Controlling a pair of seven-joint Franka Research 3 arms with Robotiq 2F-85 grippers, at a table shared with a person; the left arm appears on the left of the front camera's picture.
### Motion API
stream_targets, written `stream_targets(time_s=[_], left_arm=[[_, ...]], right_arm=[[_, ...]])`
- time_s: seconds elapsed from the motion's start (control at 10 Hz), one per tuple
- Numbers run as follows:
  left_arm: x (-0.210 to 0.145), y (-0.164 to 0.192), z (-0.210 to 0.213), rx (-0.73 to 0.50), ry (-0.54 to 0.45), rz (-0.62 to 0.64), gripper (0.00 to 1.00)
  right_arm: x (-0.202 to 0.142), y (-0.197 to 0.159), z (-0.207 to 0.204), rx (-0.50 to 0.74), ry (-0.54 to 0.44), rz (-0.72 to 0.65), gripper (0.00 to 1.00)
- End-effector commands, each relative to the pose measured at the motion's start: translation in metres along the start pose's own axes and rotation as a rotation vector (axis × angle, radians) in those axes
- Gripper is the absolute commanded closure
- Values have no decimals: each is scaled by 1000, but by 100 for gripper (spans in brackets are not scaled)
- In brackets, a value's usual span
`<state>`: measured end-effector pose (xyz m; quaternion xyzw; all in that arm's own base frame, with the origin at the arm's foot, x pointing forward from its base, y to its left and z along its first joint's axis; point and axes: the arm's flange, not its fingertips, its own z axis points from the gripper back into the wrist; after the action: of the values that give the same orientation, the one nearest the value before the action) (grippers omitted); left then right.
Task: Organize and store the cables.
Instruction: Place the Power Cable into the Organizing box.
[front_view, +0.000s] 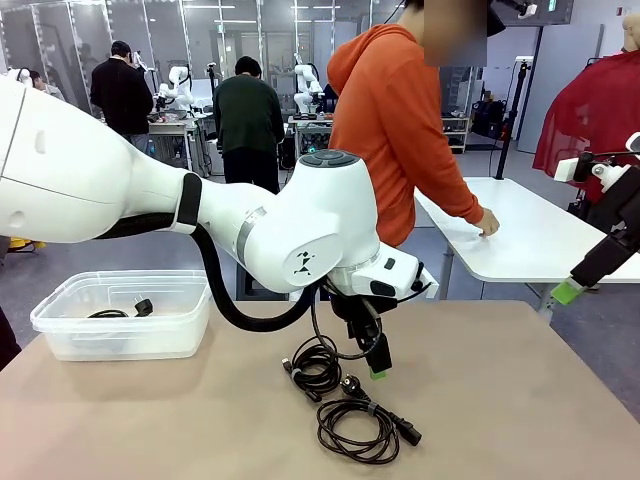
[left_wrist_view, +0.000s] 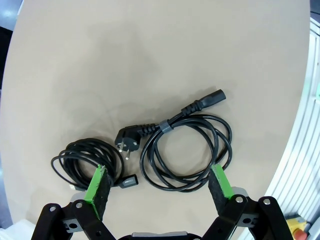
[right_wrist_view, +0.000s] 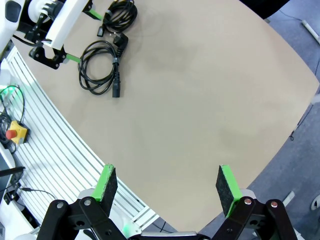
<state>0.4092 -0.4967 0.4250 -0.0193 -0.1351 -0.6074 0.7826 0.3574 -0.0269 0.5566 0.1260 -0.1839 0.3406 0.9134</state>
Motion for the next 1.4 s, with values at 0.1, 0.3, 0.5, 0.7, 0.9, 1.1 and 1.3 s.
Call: stream_targets(time_s=[0.1, 0.3, 0.5, 0.7, 0.9, 1.1, 1.3], left_arm=[[14, -6, -8, -28, 25, 4, 0], [9, -1, -14, -6, 28, -170, 0], [15, 3, -34, -48, 23, -353, 0], [26, 5, -51, -73, 7, -524, 0], [30, 9, -63, -93, 39, -567, 0], [31, 9, -71, -132, 53, -586, 0], [34, 5, -89, -151, 93, -601, 0]], right_arm=[[0, 0, 1, -7, 9, 3, 0], [0, 0, 1, -7, 9, 3, 0], [0, 0, 1, -7, 9, 3, 0], [0, 0, 1, -7, 9, 3, 0], [0, 0, 1, -7, 9, 3, 0], [0, 0, 1, -7, 9, 3, 0], [0, 0, 1, -7, 9, 3, 0]])
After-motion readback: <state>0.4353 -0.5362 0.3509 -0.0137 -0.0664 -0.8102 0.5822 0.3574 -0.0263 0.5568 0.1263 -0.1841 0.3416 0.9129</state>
